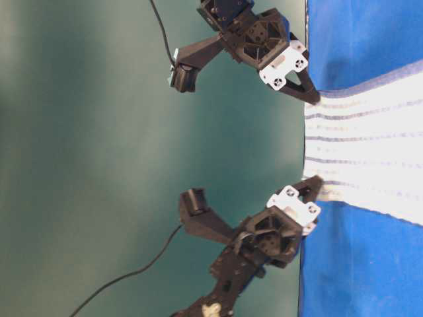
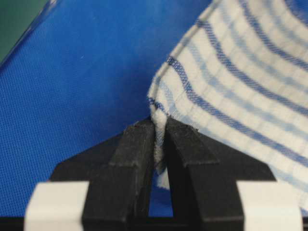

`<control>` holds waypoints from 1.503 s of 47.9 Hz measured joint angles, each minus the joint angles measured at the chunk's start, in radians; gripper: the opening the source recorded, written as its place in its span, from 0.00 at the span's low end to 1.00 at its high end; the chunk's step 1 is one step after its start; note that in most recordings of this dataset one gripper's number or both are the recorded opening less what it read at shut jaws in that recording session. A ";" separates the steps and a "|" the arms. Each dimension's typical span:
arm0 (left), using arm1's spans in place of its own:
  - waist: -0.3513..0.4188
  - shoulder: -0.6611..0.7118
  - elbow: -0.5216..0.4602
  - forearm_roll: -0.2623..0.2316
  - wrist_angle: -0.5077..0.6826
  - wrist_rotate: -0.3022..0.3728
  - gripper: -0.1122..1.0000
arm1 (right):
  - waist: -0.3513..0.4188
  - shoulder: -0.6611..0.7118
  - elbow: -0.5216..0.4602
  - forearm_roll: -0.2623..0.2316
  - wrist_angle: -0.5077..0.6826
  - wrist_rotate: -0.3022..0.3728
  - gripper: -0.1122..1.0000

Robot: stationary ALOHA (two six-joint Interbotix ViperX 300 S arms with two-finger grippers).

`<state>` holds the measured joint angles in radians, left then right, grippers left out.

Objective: Fold the blue towel.
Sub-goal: 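Lift the far end and fold it toward the near end with both grippers, then lower the folded end onto the near end, pressing with both grippers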

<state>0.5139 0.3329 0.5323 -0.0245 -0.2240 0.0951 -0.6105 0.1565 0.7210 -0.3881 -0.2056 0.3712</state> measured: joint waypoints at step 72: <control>-0.575 -0.319 0.268 0.000 0.018 -0.060 0.14 | 0.660 -0.285 0.114 0.135 0.276 0.028 0.17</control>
<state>-0.0614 0.0138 0.8007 -0.0245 -0.2056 0.0353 0.0491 -0.1289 0.8345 -0.2531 0.0706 0.3988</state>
